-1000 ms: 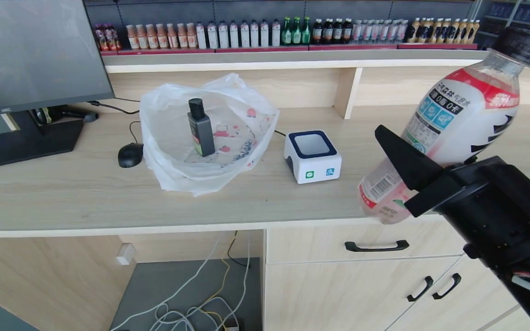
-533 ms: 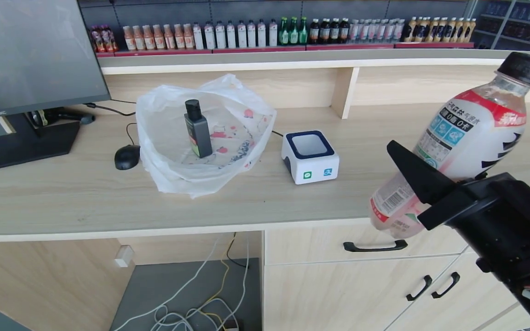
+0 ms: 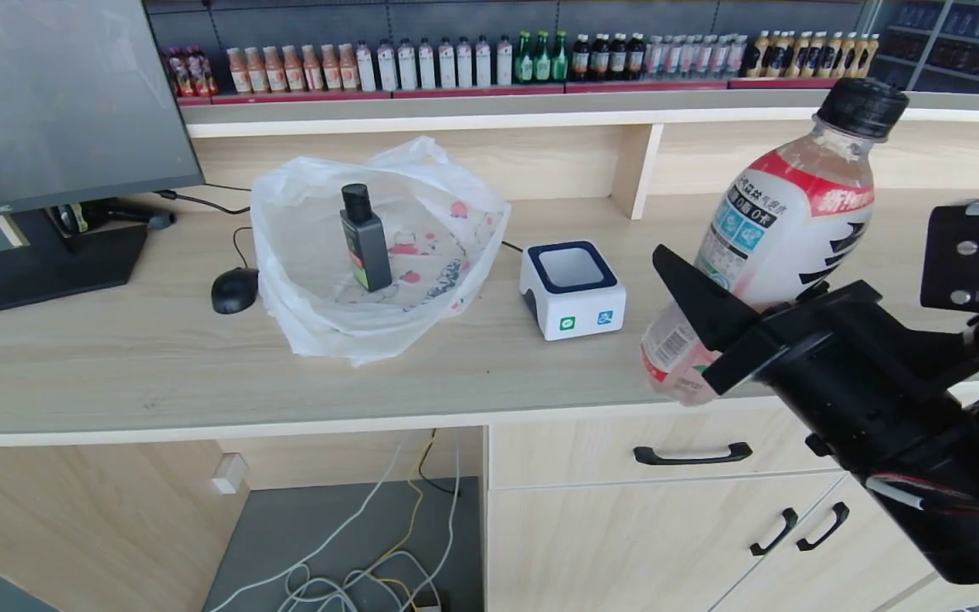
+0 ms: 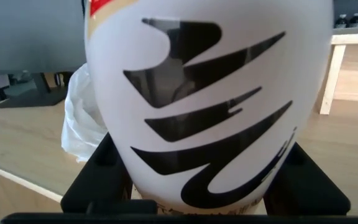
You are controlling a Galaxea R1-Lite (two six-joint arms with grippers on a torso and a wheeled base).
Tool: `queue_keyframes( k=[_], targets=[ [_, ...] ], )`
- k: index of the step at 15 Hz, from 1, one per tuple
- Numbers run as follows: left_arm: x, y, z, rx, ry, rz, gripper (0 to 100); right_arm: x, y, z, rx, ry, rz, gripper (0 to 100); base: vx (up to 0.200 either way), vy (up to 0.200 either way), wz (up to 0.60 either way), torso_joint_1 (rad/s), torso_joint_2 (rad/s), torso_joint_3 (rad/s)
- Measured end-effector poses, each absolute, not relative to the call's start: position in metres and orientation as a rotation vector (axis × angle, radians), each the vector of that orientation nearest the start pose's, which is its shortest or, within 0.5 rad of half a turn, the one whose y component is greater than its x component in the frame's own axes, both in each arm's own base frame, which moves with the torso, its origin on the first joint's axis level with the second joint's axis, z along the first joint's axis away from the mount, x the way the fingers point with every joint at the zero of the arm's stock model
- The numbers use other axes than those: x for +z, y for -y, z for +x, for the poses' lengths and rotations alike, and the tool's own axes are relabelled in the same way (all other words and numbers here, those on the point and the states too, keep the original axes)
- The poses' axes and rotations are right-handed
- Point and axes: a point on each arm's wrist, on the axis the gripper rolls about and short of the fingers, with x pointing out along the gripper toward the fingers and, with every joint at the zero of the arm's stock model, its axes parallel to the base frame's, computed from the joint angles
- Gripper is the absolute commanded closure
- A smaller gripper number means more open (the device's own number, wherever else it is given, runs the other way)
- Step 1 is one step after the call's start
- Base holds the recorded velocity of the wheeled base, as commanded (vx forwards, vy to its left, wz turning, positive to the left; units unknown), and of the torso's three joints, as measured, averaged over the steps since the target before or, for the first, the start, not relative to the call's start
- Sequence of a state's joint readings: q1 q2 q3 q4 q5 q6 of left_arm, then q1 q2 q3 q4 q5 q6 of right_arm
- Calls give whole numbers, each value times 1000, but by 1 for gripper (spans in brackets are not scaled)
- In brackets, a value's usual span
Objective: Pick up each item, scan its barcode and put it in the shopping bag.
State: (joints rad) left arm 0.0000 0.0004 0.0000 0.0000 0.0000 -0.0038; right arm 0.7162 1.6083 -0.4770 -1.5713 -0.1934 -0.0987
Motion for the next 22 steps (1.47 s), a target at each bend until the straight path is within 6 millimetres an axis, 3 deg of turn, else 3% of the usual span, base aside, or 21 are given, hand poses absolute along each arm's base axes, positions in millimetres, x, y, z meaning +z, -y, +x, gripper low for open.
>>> queue_keyframes(
  k=[6,11,17,22],
  targets=[
    [75,0,-23,0,0,-4,0,256,-183,270,512,673,12,100,0,0,0,0,0,0],
    [75,0,-23,-1,0,-3,0,247,-168,326,545,735,-130,100,0,0,0,0,0,0],
    [75,0,-23,0,0,-4,0,260,-163,366,538,930,-332,100,0,0,0,0,0,0],
    [75,0,-23,0,0,-4,0,261,-159,371,571,1004,-477,100,0,0,0,0,0,0]
  ],
)
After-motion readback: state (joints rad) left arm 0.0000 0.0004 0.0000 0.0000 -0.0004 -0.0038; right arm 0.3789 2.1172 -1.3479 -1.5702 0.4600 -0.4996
